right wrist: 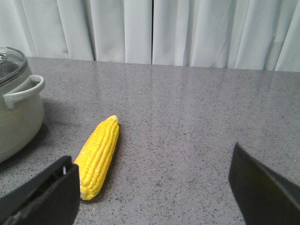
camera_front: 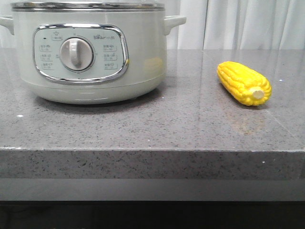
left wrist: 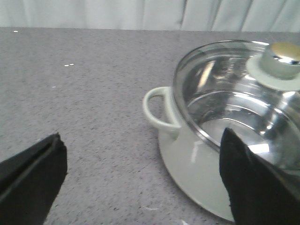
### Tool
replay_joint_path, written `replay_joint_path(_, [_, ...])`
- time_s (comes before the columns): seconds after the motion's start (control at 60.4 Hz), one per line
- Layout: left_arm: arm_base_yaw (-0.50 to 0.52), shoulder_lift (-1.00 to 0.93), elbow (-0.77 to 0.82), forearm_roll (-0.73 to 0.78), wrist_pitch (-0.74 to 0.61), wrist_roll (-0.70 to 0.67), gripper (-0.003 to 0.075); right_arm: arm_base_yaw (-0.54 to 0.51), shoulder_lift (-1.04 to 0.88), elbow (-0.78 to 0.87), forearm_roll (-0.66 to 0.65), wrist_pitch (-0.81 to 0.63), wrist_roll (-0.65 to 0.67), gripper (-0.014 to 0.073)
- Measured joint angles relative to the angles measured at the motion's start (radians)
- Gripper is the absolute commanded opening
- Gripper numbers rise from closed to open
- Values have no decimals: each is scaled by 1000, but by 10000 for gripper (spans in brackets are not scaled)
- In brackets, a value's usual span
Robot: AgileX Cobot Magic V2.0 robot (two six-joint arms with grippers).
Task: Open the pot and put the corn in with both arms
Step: 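Grasp the glass lid's silver knob with the left gripper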
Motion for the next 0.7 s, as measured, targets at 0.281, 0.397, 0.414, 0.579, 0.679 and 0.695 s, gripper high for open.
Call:
replay_joint_path(0.281, [-186,367,-393,-39,196,2,638,0,0,0,0,3,0,654])
replay_joint_path(0.397, [-230,518,-585,-53,274,2,638,0,0,0,0,9,0,654])
replay_joint_path(0.414, [-233,534,-605,-55,282,2,638,0,0,0,0,9,0,654])
replay_joint_path(0.579, [-241,690,-794,-68,366,2,638,0,0,0,0,18,0,654])
replay_joint_path(0.679, [-241,759,-862,-69,396,2,638,0,0,0,0,22,0,654])
replay_joint_path(0.695, [-241,771,-871,-69,399,2,638,0,0,0,0,22,0,654])
